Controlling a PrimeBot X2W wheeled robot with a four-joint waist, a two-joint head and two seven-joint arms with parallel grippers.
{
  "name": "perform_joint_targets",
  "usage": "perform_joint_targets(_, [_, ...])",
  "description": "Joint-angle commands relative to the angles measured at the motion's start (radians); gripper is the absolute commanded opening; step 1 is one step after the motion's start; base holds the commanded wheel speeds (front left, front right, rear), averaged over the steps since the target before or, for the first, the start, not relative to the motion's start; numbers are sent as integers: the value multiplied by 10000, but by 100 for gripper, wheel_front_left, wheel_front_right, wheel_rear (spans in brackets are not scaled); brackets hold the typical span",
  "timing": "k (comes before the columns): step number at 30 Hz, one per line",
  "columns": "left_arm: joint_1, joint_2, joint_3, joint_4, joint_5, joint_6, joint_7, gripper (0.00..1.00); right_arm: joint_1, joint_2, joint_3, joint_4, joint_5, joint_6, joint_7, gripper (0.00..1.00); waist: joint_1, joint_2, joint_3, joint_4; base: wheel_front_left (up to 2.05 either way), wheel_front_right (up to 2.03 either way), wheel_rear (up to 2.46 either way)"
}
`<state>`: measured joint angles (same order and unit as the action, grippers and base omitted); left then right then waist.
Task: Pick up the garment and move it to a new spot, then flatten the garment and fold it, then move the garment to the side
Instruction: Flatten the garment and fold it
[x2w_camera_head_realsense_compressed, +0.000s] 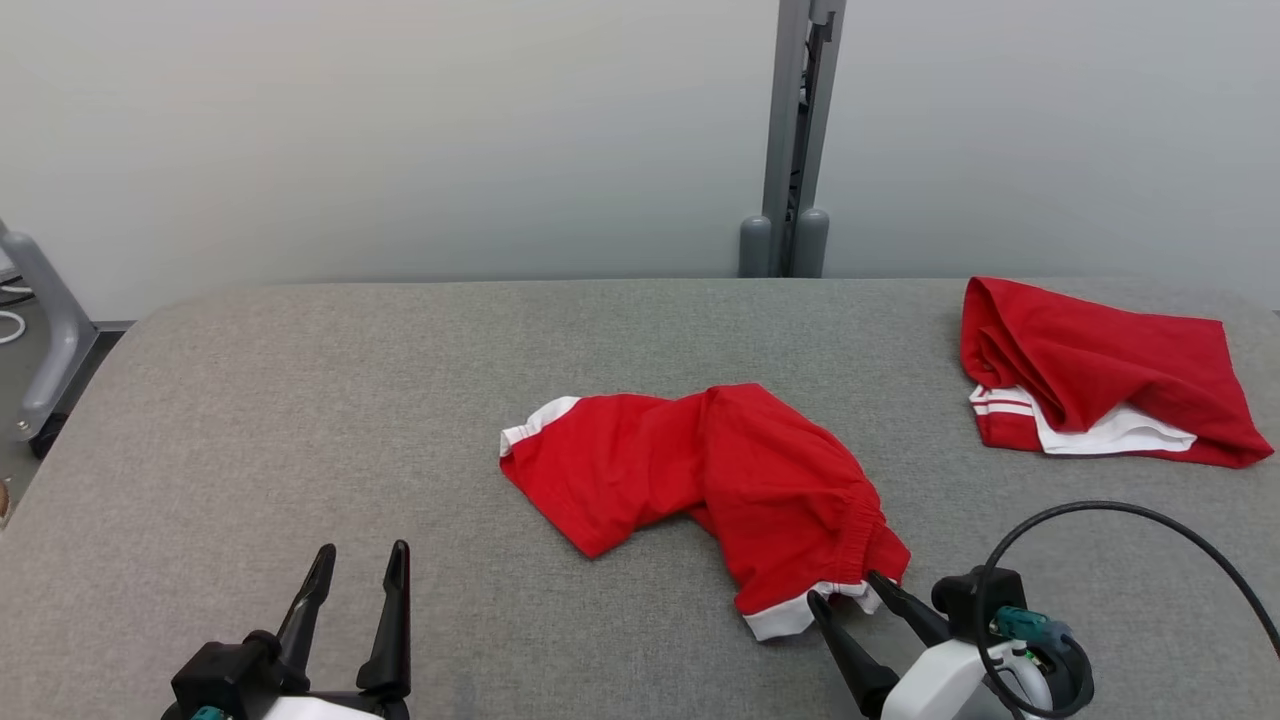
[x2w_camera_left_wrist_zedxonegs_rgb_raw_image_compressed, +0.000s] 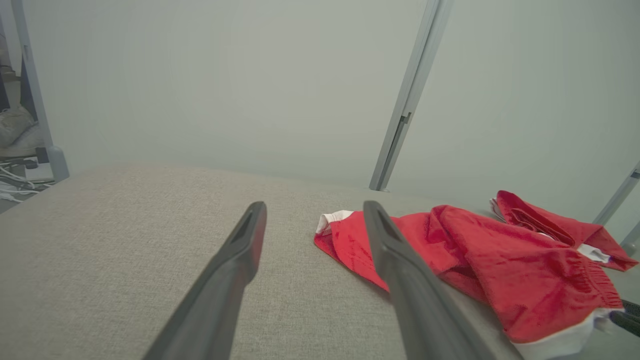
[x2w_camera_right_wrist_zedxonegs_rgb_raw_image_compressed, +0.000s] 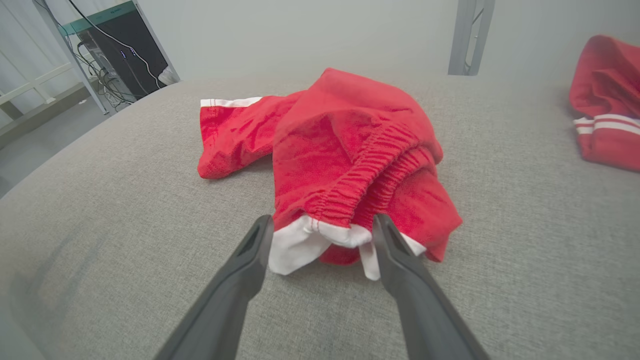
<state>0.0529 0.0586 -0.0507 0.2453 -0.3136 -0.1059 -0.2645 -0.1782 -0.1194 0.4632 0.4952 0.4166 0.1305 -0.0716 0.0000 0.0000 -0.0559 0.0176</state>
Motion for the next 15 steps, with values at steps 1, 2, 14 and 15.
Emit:
perform_joint_targets(1, [-185, 58, 58, 49, 36, -76, -10, 100, -145, -23, 10, 110, 51, 9, 71, 100, 0, 0, 23, 144, 0, 0, 0])
perform_joint_targets(2, [-201, 50, 76, 52, 50, -73, -10, 100, -208, -8, 11, 192, 66, 9, 72, 100, 0, 0, 28, 204, 0, 0, 0])
perform_joint_targets(14, [-279, -20, 86, 182, 93, -155, -10, 100, -626, -9, 177, 717, 422, 9, 369, 3, 0, 0, 70, 682, 0, 0, 0])
perform_joint_targets(15, [-285, -22, 93, 194, 91, -159, -10, 100, -632, -11, 179, 734, 428, 9, 366, 0, 0, 0, 71, 710, 0, 0, 0])
